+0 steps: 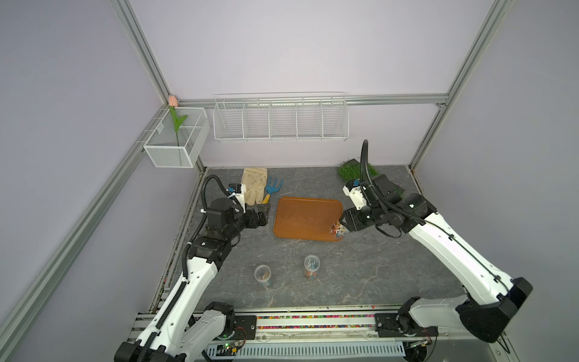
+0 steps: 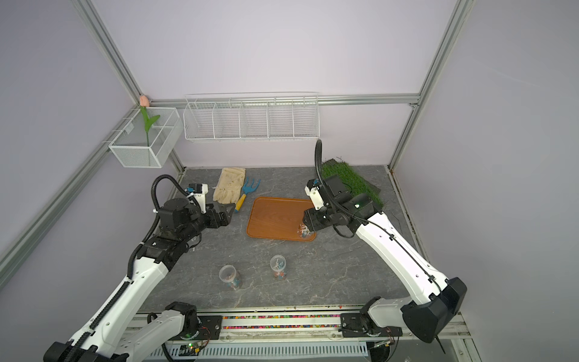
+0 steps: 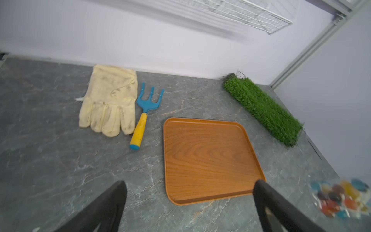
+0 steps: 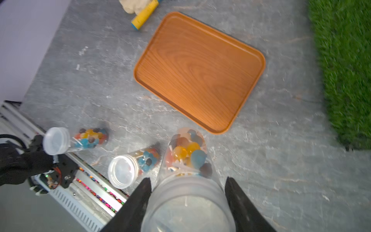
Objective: Pour the candies out of the jar
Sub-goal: Pick up the jar from the center of the board.
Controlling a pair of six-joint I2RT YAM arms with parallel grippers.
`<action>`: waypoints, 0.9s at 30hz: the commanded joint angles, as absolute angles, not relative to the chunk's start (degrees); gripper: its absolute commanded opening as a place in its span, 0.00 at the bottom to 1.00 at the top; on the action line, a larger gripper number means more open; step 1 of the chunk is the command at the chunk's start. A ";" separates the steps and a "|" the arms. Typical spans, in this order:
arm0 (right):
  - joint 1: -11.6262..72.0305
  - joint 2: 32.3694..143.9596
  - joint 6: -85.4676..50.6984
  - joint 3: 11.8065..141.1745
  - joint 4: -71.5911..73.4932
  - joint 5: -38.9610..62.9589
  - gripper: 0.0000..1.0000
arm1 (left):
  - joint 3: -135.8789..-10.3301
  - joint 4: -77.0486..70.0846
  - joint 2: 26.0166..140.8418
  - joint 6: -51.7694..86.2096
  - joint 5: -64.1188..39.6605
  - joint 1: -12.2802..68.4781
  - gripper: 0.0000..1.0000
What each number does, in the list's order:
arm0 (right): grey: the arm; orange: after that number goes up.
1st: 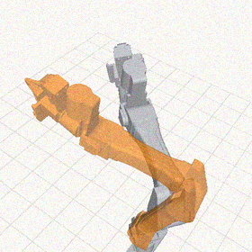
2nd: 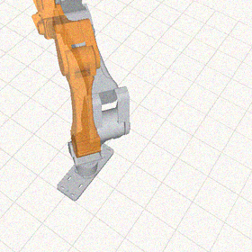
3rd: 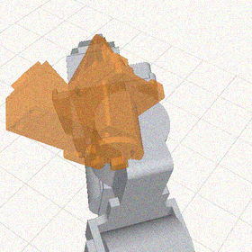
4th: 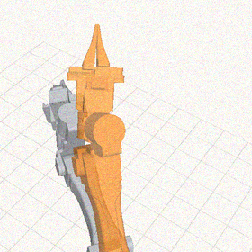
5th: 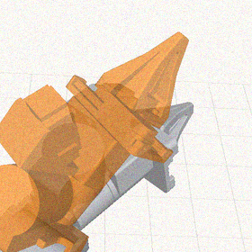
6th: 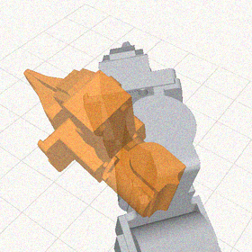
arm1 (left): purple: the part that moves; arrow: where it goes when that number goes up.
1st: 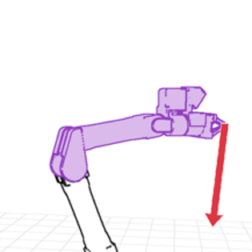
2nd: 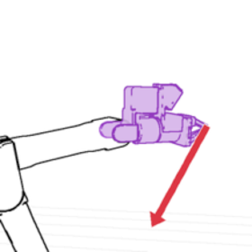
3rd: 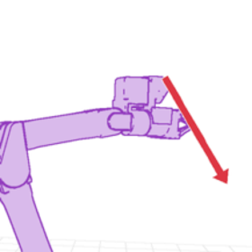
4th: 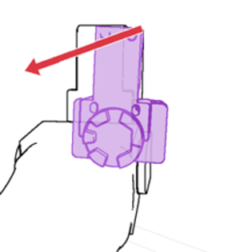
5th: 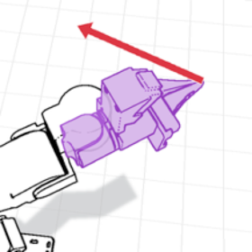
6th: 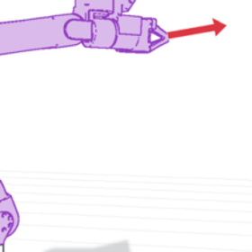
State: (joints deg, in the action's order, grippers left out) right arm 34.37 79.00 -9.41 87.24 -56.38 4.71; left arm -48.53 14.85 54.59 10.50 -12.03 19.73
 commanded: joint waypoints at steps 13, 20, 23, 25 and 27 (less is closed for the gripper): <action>33.39 83.15 -0.19 98.71 -60.60 27.99 0.37 | -51.10 9.11 59.18 -15.93 -13.79 44.08 0.99; 33.40 80.73 0.00 97.10 -60.99 30.73 0.38 | -54.79 5.97 65.89 -17.95 -16.81 46.89 0.99; 33.33 80.08 0.02 96.94 -61.03 31.71 0.38 | -55.10 4.56 67.35 -17.77 -18.56 47.14 0.96; 33.31 79.87 0.00 96.99 -61.16 32.52 0.38 | -55.00 3.91 67.65 -17.49 -19.35 47.26 0.91; 33.31 79.53 0.09 96.88 -61.16 33.90 0.38 | -54.78 3.41 67.76 -17.30 -20.31 47.45 0.85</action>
State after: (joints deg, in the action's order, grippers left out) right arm 33.36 81.34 -0.91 97.45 -60.23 28.91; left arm -53.15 6.09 67.51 -16.36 -18.50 47.31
